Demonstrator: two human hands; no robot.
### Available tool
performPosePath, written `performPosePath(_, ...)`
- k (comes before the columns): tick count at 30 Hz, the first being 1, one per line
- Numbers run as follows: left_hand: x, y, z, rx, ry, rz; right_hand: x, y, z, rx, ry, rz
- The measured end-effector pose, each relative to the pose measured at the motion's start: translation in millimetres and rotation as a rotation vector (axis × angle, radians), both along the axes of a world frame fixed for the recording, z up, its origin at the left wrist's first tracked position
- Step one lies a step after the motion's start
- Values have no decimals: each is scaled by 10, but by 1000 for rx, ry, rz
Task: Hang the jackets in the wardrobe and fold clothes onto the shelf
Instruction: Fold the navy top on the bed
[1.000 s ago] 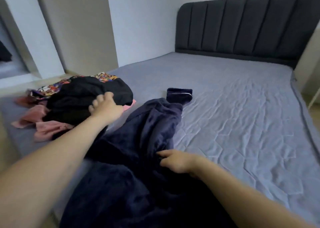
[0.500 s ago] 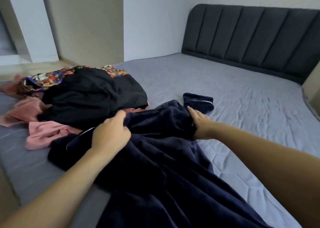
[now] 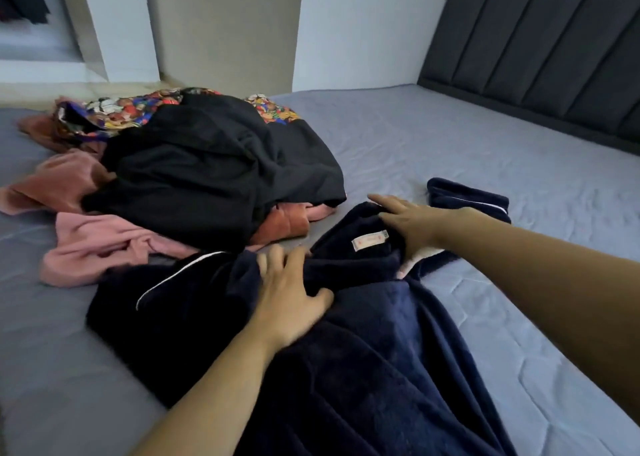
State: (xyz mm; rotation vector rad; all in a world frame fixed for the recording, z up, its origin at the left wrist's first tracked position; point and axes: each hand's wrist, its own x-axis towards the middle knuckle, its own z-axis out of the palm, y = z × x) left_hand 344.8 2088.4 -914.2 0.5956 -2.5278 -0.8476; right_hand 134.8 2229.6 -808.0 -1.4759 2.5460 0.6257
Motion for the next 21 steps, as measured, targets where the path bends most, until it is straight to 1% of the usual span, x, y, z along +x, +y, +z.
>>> performPosePath(1,-25,20,-55,5,102,34,-72,10,27,-60,-88,-47)
performPosePath(2,-53,37,-76,0,157,63,-131,12,33,-103,-176,-128)
performPosePath(4,-103,59,-90,1,208,108,-211,-12,39,-154,-384,-348)
performPosePath(5,-114,74,-89,8,214,132,-260,-14,28,-225,-549,-466)
performPosePath(6,-117,89,-86,13,211,156,-301,-25,7,-353,-760,-571)
performPosePath(7,-117,91,-85,9,208,176,-338,-47,-19,-534,-954,-655)
performPosePath(8,-119,87,-85,-1,217,187,-361,-72,-44,-721,-1083,-719)
performPosePath(9,-119,90,-77,-10,230,194,-367,-90,-89,-856,-1152,-778)
performPosePath(10,-127,94,-76,-14,241,202,-348,-85,-147,-913,-1168,-807)
performPosePath(11,-143,92,-79,-7,242,204,-346,-69,-217,-889,-1123,-808)
performPosePath(13,-146,80,-80,45,223,189,-278,-38,-315,-699,-1035,-733)
performPosePath(15,-151,53,-64,117,192,175,-198,4,-295,-505,-1096,-705)
performPosePath(17,-162,29,-55,155,154,163,-58,76,-196,-376,-1116,-700)
performPosePath(18,-164,20,-46,156,141,150,30,142,-136,-349,-1084,-688)
performPosePath(19,-156,12,-31,143,133,136,119,219,-83,-365,-1023,-683)
performPosePath(21,-113,32,30,118,115,117,337,412,38,-458,-881,-666)
